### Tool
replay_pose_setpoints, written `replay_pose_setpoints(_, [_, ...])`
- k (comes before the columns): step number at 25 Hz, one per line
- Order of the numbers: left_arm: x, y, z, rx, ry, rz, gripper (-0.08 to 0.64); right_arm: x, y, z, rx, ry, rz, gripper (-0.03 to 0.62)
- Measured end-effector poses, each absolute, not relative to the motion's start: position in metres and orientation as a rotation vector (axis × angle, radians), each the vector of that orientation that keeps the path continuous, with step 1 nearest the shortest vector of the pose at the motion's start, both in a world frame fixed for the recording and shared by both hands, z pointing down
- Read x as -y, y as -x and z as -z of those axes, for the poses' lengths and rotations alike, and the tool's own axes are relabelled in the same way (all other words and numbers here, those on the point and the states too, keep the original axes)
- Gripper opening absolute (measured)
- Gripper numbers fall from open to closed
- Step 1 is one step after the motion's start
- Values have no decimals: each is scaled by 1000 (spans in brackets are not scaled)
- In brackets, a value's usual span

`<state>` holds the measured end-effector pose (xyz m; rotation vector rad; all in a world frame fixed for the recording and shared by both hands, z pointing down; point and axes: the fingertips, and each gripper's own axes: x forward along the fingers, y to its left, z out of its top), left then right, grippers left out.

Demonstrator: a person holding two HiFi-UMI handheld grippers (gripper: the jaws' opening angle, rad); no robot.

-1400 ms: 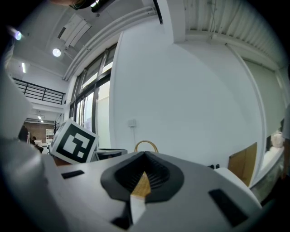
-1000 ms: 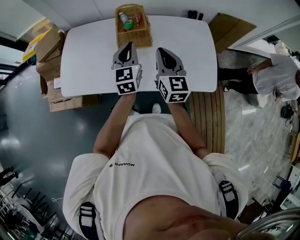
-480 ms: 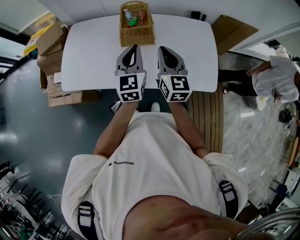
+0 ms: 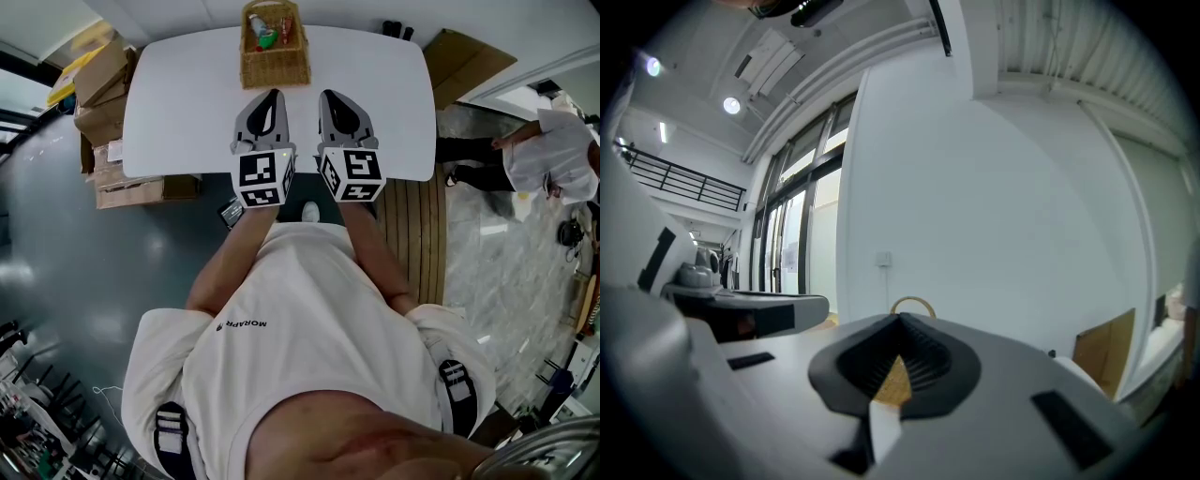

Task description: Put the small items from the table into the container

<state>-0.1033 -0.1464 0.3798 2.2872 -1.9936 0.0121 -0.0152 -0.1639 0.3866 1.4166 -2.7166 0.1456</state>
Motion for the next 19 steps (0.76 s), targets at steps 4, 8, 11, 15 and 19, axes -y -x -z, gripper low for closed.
replay_pose_setpoints(4, [142, 102, -380, 1993, -2280, -1, 3, 161, 13, -385, 2719, -1419, -139, 12])
replay_pose_setpoints(8, [140, 102, -378, 1992, -2280, 12, 3, 160, 13, -385, 2721, -1423, -142, 12])
replay_pose_setpoints(11, [139, 104, -379, 1979, -2255, 37, 3, 160, 13, -386, 2724, -1423, -147, 12])
replay_pose_setpoints(15, [141, 104, -379, 2003, -2271, 7, 3, 161, 14, -386, 2725, -1421, -149, 12])
replay_pose_setpoints(19, [140, 100, -374, 2039, -2315, -26, 3, 163, 13, -386, 2726, -1423, -148, 12])
